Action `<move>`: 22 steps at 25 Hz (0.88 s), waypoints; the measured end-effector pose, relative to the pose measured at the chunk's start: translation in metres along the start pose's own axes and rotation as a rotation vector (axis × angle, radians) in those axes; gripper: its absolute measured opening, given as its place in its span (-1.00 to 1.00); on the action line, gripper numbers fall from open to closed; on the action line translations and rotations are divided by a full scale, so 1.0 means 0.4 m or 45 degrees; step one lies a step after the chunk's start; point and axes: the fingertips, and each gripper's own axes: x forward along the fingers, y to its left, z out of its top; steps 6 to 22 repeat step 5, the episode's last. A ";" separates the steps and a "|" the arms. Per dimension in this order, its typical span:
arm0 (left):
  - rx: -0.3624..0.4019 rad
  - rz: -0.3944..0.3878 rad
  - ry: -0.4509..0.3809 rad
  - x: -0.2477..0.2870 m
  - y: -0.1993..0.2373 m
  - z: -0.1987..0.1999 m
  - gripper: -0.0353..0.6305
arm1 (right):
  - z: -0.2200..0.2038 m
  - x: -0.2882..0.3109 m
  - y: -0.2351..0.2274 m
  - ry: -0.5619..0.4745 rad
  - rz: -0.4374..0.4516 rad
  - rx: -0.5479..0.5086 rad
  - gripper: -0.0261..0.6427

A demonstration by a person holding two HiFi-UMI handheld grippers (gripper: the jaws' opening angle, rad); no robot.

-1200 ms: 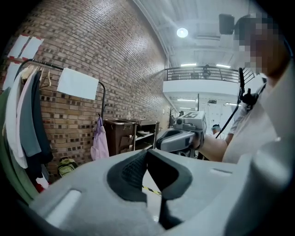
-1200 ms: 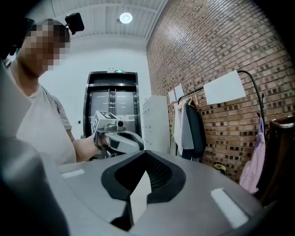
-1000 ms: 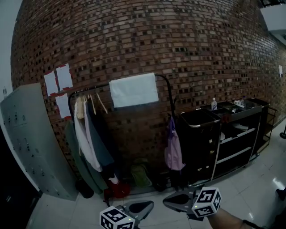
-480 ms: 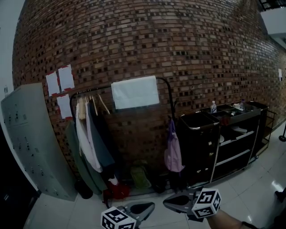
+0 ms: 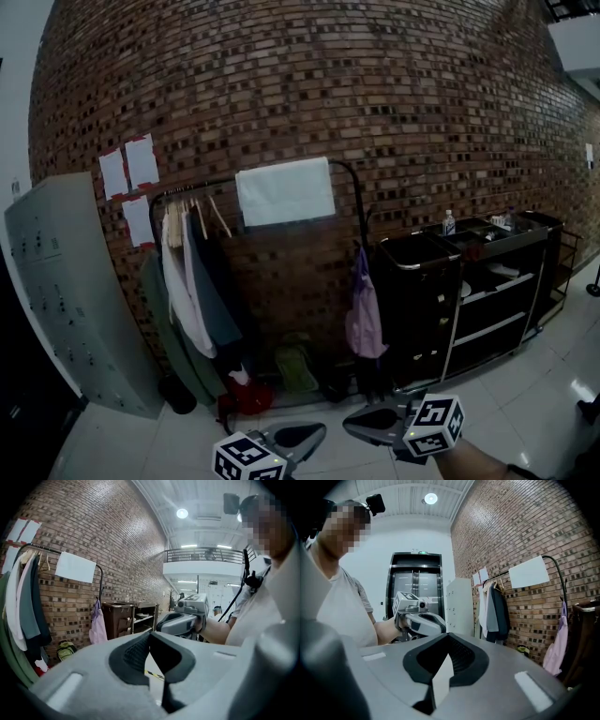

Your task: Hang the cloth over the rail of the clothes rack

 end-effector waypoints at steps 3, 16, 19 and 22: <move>0.008 -0.001 0.000 0.002 -0.007 -0.005 -0.89 | -0.004 -0.005 0.004 -0.001 -0.005 -0.010 -0.92; 0.014 -0.002 0.002 0.004 -0.013 -0.008 -0.89 | -0.006 -0.009 0.008 0.000 -0.005 -0.017 -0.92; 0.014 -0.002 0.002 0.004 -0.013 -0.008 -0.89 | -0.006 -0.009 0.008 0.000 -0.005 -0.017 -0.92; 0.014 -0.002 0.002 0.004 -0.013 -0.008 -0.89 | -0.006 -0.009 0.008 0.000 -0.005 -0.017 -0.92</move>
